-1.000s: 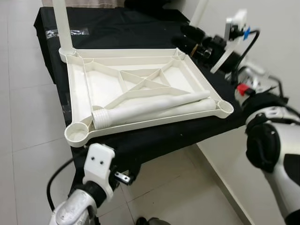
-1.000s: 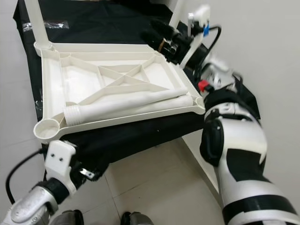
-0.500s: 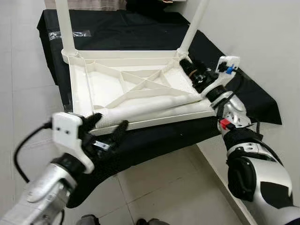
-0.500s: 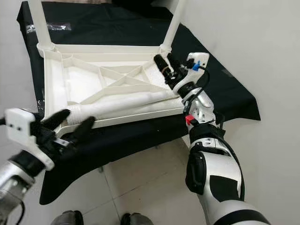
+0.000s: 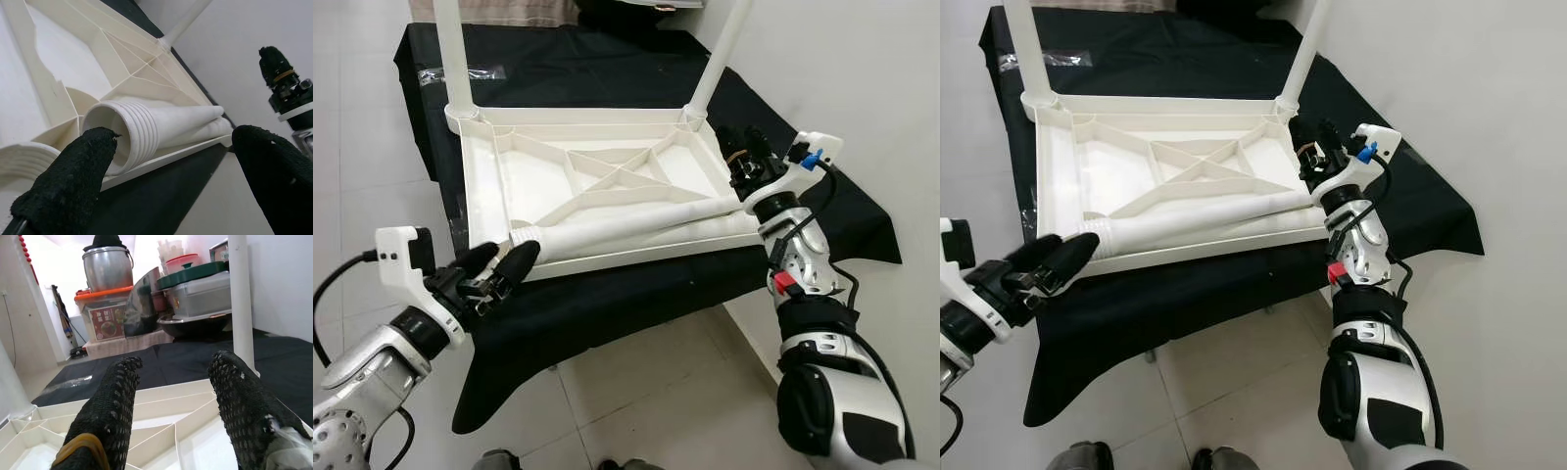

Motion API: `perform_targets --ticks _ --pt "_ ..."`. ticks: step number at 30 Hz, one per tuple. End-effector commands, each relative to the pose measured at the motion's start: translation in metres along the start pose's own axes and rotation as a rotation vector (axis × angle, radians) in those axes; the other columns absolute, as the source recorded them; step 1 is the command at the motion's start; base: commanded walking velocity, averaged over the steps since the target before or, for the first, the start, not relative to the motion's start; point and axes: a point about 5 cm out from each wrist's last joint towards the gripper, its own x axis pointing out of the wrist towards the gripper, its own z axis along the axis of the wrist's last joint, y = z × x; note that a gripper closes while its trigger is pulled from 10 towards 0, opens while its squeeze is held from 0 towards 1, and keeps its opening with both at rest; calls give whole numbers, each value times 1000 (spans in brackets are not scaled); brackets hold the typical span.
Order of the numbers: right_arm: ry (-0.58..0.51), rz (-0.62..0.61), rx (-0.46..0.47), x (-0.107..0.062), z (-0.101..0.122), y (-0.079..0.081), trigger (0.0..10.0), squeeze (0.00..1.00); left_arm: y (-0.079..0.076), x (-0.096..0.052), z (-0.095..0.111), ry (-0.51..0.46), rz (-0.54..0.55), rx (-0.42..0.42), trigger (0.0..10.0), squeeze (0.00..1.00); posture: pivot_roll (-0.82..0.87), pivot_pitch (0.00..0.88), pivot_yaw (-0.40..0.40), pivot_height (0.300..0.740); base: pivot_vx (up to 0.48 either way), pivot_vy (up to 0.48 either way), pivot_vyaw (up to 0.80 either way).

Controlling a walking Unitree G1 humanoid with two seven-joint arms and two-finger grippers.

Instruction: Building children table

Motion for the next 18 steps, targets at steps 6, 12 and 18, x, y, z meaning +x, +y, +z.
perform_targets --ticks 6,12,18 --pt "13 -16 -12 -9 -5 1 10000 0 12 5 0 61 -44 -65 10000 0 130 148 -188 740 0 0 0" --pt "21 -44 -12 -17 -5 1 10000 0 24 11 11 101 -61 -58 10000 0 131 148 -178 740 0 0 0" --pt "19 -53 -20 -21 -5 4 10000 0 33 15 13 115 -79 -123 10000 0 129 149 -164 740 0 0 0"
